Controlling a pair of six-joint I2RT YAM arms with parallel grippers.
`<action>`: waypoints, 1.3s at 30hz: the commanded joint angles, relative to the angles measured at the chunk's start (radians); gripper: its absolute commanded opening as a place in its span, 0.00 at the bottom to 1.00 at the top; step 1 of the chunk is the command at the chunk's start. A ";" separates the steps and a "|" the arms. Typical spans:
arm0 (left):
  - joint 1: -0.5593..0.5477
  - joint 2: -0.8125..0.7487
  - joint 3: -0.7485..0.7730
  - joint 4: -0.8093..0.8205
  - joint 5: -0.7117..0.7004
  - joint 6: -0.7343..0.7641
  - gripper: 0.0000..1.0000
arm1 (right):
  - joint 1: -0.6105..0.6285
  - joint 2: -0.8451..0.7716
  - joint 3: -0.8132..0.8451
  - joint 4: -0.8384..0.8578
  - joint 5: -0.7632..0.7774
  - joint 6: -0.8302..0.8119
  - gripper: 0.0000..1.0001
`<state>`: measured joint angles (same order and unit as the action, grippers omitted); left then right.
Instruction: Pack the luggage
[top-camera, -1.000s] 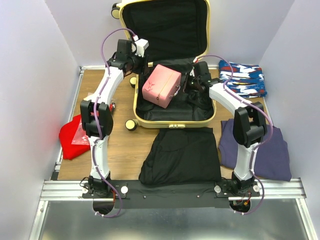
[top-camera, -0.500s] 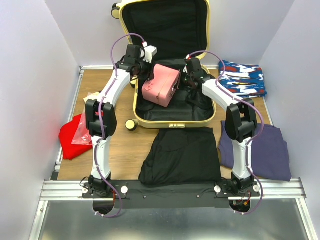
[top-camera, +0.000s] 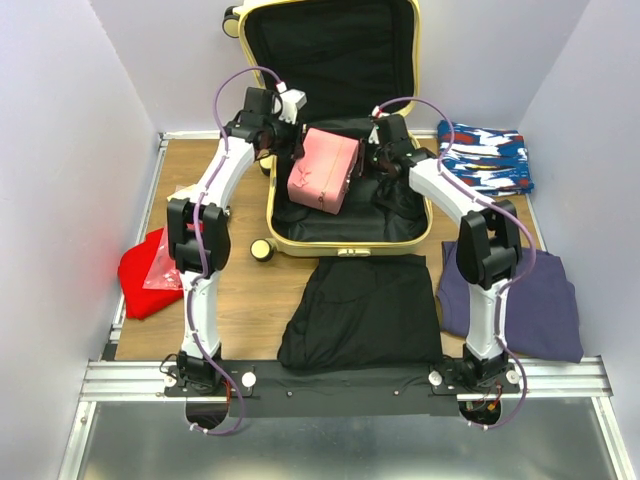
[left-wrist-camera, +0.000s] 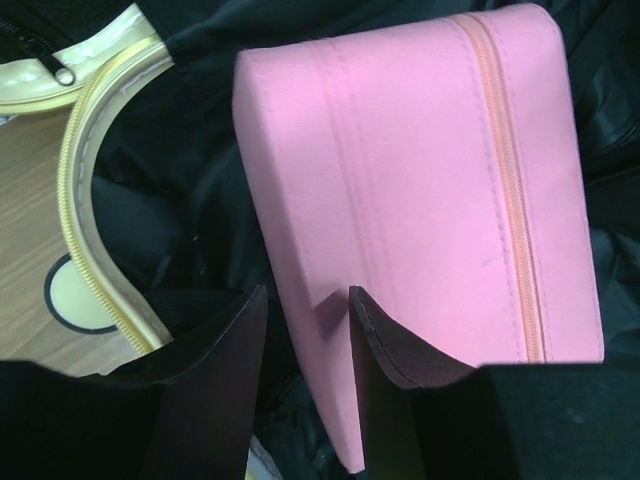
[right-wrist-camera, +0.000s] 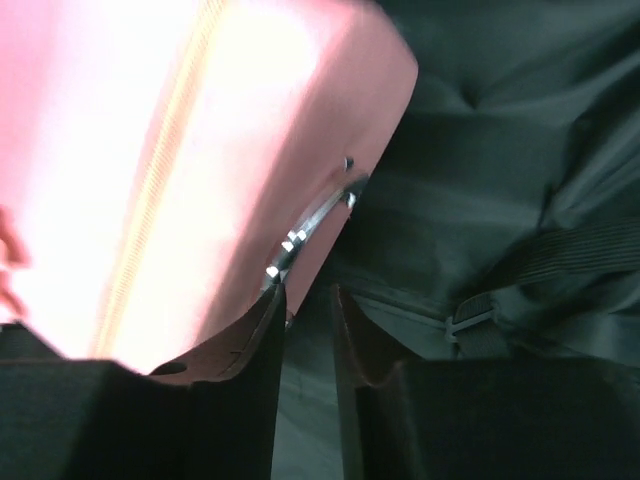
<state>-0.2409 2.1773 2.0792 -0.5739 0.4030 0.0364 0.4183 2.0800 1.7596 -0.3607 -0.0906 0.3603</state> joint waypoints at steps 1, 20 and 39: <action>0.025 -0.043 -0.021 0.019 0.048 -0.029 0.48 | -0.047 -0.063 -0.014 0.031 -0.017 -0.015 0.36; 0.031 -0.036 -0.123 0.042 0.184 -0.102 0.59 | -0.081 0.051 0.024 0.051 -0.426 0.247 0.69; 0.018 -0.039 -0.148 0.043 0.255 -0.125 0.45 | -0.075 0.117 0.078 0.054 -0.454 0.282 0.58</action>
<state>-0.2028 2.1410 1.9232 -0.4591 0.5766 -0.0849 0.3347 2.1410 1.7721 -0.3107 -0.5194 0.6369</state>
